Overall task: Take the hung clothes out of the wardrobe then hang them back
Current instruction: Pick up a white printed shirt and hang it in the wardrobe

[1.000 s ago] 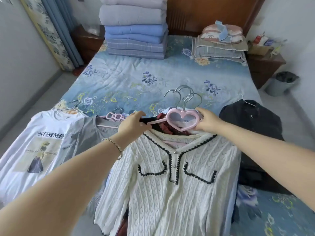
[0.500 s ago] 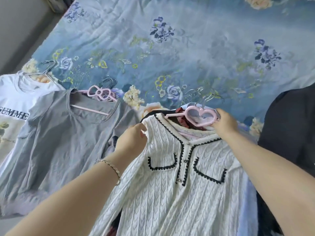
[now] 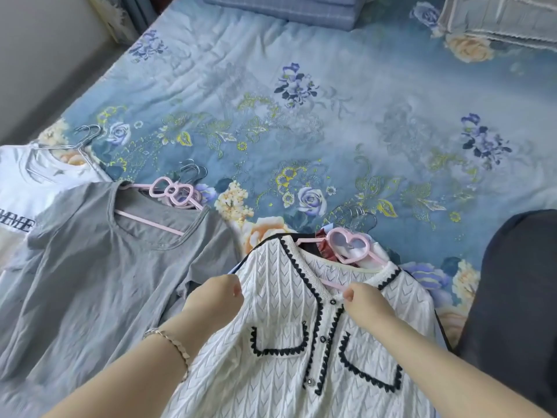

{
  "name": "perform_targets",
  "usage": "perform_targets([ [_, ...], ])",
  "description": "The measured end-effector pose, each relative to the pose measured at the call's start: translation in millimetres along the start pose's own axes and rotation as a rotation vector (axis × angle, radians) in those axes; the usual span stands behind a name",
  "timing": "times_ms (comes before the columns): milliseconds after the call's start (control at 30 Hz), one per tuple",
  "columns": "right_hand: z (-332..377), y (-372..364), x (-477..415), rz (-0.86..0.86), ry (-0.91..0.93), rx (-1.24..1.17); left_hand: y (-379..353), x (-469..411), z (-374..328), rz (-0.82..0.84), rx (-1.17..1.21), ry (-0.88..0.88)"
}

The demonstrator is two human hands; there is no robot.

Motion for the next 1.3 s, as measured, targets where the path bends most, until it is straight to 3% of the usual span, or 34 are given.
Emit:
perform_targets([
  [133, 46, 4, 56, 0.168, 0.098, 0.334, 28, 38, -3, -0.030, -0.087, -0.109],
  [233, 88, 3, 109, 0.129, 0.188, 0.496, 48, 79, 12, -0.073, -0.078, -0.119],
  [400, 161, -10, 211, 0.053, 0.329, 0.530, 78, 160, 78, -0.095, -0.112, -0.070],
  [800, 348, -101, 415, 0.022, 0.508, 0.550, 152, 372, 317, -0.233, -0.025, 0.064],
  [1067, 453, -106, 437, -0.068, 0.567, 0.422, 207, 399, 418, -0.270, 0.030, 0.144],
  [1300, 566, -90, 356, -0.111, 0.524, 0.316, 268, 300, 497, -0.264, 0.027, 0.193],
])
Point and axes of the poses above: each hand's wrist, its own x-axis away from the middle knuckle, its own y-axis out of the back of the hand, z = x × y, the point moved 1 cm from there along -x, towards the middle knuckle, and after that the axes turned 11 degrees about -y, right-handed, at the moved point
